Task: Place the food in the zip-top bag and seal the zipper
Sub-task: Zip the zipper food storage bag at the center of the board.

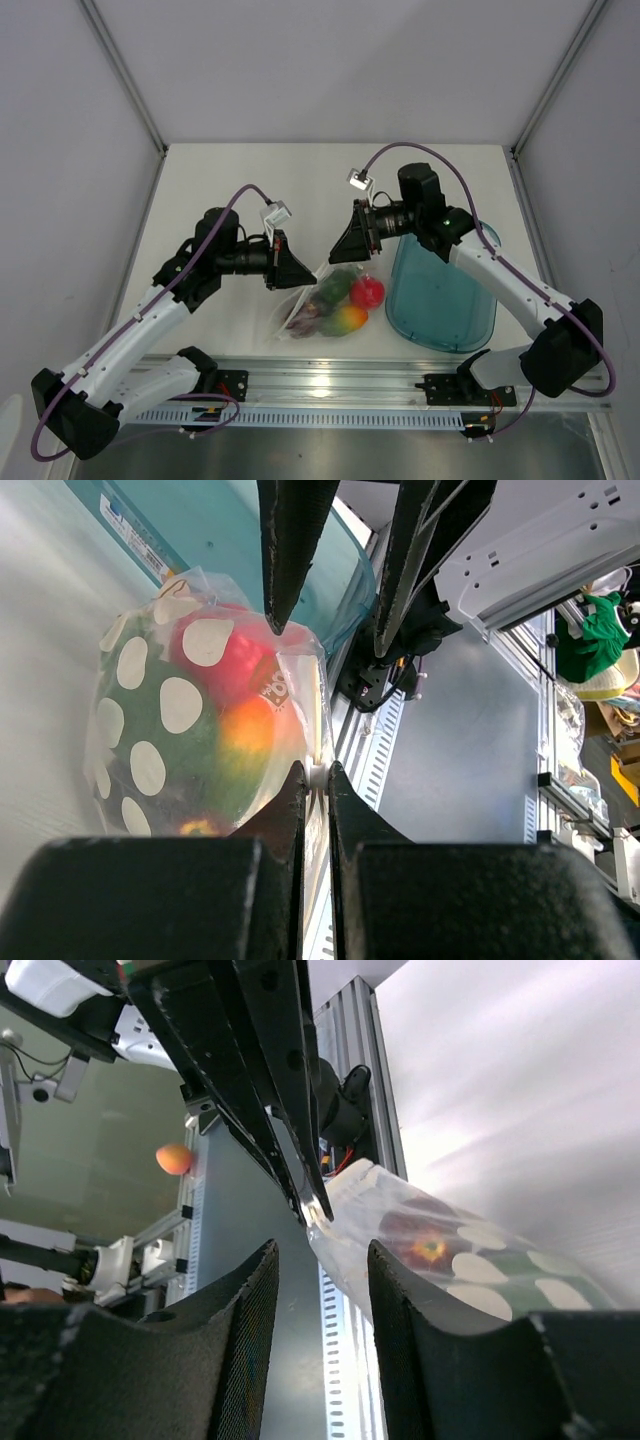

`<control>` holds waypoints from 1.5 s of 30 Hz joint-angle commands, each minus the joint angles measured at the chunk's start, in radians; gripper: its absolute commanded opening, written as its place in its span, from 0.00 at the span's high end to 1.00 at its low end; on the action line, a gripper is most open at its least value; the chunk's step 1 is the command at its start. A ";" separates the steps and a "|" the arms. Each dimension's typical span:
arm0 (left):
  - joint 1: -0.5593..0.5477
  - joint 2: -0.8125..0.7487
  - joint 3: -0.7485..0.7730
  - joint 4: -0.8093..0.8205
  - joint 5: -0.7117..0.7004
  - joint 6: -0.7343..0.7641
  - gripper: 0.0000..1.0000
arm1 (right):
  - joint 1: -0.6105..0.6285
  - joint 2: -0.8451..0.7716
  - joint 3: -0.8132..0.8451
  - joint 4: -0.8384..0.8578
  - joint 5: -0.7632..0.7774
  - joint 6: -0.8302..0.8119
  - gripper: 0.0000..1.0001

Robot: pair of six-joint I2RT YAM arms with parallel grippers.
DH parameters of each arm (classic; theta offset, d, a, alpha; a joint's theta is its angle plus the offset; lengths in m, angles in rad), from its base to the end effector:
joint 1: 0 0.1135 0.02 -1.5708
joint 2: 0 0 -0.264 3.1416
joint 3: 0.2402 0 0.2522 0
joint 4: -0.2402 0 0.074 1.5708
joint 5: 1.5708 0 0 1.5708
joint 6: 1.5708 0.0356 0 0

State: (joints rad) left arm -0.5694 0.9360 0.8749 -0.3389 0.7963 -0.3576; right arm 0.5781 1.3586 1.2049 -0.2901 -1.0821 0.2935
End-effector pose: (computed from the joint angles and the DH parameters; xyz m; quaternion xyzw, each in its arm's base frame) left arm 0.1570 -0.1307 0.3325 0.2942 0.7413 -0.5168 0.3111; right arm 0.2321 0.1889 0.3544 -0.3751 0.6783 0.5880 0.2313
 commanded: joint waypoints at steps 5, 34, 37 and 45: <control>-0.004 0.003 0.033 0.031 0.041 -0.010 0.99 | 0.028 0.048 0.100 -0.040 -0.025 -0.099 0.60; -0.004 0.017 0.024 0.077 0.069 -0.041 0.99 | 0.086 0.126 0.114 -0.038 -0.118 -0.090 1.00; -0.004 0.015 0.026 0.071 0.063 -0.041 0.99 | 0.085 0.134 0.124 -0.046 -0.061 -0.073 1.00; -0.004 0.007 0.030 0.043 0.047 -0.030 1.00 | 0.078 0.106 0.094 -0.073 0.060 -0.079 1.00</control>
State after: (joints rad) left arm -0.5690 0.9539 0.8749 -0.3168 0.8196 -0.3874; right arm 0.6556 1.4849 1.2831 -0.3599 -1.1282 0.2264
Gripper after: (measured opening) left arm 0.064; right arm 0.008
